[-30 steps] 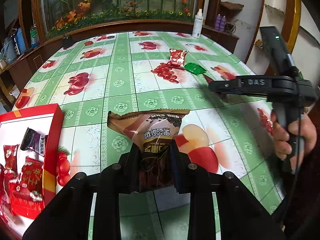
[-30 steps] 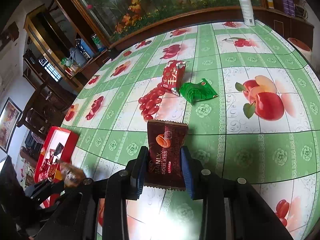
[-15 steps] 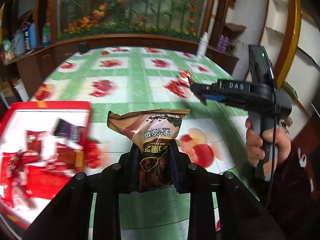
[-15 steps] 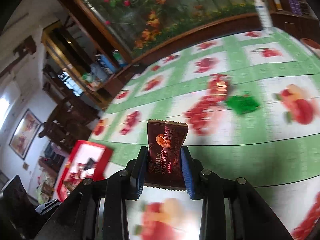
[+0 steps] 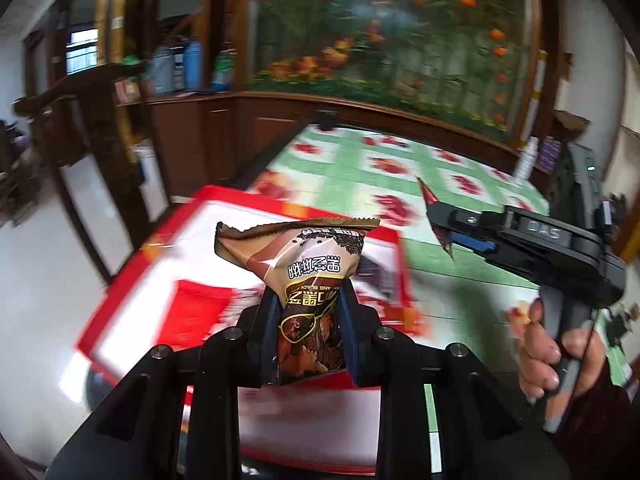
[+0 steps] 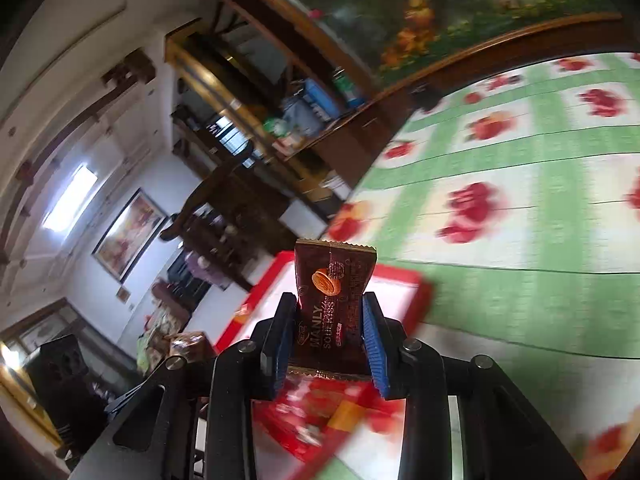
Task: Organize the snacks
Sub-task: 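Carry both packets over the gift box and open both tools to drop them, then grasp a red date packet with the left tool while the right tool grasps the green packet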
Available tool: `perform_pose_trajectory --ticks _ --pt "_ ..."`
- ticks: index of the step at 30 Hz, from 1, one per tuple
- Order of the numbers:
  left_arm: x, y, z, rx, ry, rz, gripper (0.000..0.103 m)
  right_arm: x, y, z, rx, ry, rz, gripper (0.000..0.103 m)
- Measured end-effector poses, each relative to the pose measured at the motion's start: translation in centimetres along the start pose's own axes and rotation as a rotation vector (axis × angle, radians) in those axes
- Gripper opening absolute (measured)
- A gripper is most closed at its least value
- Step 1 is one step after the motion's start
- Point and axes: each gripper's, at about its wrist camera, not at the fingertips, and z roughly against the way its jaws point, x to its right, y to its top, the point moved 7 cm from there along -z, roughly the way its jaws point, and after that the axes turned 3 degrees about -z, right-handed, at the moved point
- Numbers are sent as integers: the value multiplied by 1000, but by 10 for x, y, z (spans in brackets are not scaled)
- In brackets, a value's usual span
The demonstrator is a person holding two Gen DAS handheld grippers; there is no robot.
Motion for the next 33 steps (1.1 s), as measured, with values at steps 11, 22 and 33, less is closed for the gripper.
perform_pose_trajectory --ticks 11,22,33 --pt "-20 -8 1 24 170 24 66 -11 1 -16 -2 66 -72 65" --pt "65 -6 -13 -29 33 -131 66 67 41 50 118 -77 -155 65" --pt "141 -12 -25 -82 -45 -251 75 192 102 194 450 -227 -338 66"
